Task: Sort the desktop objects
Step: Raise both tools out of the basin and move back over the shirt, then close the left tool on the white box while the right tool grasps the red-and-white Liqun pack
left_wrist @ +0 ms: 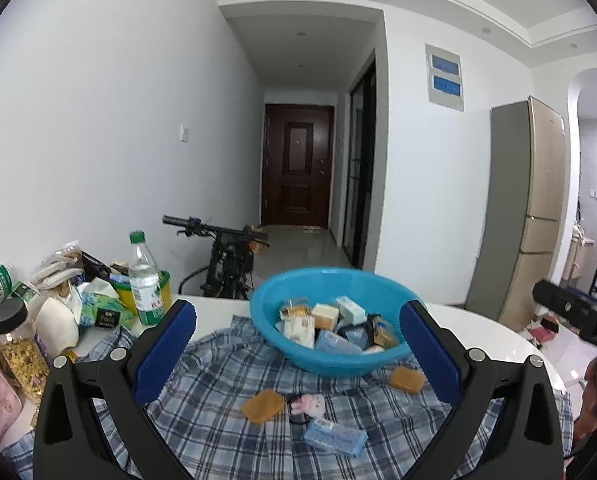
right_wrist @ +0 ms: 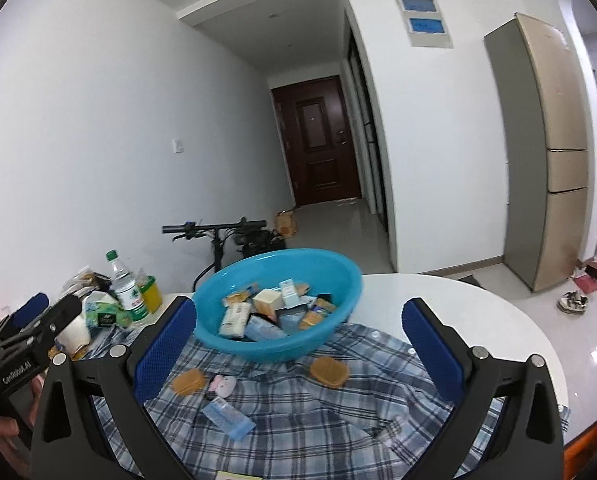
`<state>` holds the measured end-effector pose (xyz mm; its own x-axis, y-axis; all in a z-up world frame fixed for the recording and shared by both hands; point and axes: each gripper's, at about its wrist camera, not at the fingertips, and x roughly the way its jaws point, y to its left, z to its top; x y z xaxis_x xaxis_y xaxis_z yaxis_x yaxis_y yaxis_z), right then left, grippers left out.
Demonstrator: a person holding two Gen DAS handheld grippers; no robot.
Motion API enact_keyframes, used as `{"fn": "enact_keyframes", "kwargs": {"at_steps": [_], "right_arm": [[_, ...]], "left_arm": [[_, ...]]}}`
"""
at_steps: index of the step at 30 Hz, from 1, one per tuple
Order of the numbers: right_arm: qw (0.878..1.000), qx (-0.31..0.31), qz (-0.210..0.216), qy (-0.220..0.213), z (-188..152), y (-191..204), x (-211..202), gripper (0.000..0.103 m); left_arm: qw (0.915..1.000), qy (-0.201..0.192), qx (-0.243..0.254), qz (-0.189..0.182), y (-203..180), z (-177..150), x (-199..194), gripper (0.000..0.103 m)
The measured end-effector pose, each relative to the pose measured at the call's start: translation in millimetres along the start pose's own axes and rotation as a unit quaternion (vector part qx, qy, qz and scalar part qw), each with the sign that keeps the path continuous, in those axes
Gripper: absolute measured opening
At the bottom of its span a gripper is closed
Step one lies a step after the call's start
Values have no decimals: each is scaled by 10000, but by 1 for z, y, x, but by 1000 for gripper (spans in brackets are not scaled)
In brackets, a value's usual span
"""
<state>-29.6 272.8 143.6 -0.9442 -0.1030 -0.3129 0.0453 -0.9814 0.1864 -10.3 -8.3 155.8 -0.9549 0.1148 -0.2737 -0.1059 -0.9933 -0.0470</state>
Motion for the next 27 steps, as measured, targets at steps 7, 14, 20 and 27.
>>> {"fn": "enact_keyframes", "kwargs": {"at_steps": [7,14,20,27], "right_arm": [[9998,38,-26,213,-5,-8,5,103],[9976,33,-31,690,-31,-11,21,103],[9912,-38,55,1324,-67,-5,41,103],[9825,-167,131,1850,-106,1,50,103]], "left_arm": [[9995,311,-40,25,1,-16,14,103],[9963,859,-9,101,5,-50,33,103],[9874,1574,-87,-120,0,-87,51,103],[9774,2100,171,-158,-7,-127,58,103]]}}
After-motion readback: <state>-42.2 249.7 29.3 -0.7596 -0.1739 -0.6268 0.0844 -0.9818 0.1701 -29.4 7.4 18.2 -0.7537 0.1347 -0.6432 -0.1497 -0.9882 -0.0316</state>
